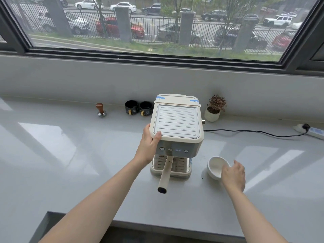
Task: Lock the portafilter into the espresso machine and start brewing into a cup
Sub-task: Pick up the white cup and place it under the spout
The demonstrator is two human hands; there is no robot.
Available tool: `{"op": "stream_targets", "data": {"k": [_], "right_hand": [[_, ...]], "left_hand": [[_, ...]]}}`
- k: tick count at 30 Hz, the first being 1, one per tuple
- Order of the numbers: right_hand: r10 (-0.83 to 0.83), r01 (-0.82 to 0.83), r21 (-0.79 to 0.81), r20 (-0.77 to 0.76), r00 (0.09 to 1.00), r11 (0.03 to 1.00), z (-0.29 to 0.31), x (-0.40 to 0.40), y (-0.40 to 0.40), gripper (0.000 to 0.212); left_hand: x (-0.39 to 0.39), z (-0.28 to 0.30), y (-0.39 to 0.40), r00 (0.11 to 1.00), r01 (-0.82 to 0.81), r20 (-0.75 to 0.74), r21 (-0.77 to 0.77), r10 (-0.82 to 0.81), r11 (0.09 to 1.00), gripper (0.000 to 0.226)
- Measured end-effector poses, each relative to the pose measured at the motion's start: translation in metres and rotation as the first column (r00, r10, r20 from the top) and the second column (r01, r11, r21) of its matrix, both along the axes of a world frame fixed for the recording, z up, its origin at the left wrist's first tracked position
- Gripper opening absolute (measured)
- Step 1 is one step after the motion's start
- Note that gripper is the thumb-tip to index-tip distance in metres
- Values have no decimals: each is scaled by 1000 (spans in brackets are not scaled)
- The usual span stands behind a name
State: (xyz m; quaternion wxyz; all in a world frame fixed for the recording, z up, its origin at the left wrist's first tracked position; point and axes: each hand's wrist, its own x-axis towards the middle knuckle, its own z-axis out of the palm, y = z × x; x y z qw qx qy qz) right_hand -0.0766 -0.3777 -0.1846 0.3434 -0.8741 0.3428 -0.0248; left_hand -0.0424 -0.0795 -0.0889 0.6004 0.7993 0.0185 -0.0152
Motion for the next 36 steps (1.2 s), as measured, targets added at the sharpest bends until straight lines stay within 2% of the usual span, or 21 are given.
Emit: {"op": "stream_targets", "data": {"k": [3,6,9,11,15,18,29,36], "right_hand": [[-3,20,159,-111,994,987,-17,-10,-7,51],[-60,96,279,-134,989,956,-28,-12,-11,45],[-85,131,356,-142,986,925,-33,-16,-17,29],[-75,131,393,-154,985,910,-36,-18,-20,31],[-125,190,575,-151,981,795,-43,-23,-19,35],[-151,206,650,-140,979,731,-46,-24,-15,33],[-274,315,665,-170,947,677,-47,-8,-8,21],[-147,192,584,-124,981,789,-33,-4,8,26]], "left_hand": [[1,-3,0,1000,-3,-2,-4,3,1000,79],[1,-4,0,1000,-7,4,-11,7,1000,80],[1,-5,0,1000,5,5,-11,-5,1000,81],[1,-5,-1,1000,10,8,-6,-10,1000,80],[1,-4,0,1000,13,10,12,-13,1000,74],[2,-6,1,1000,19,13,27,-19,999,66],[2,-6,0,999,34,10,24,-34,999,67],[2,-8,3,1000,19,6,-8,-19,1000,79]]}}
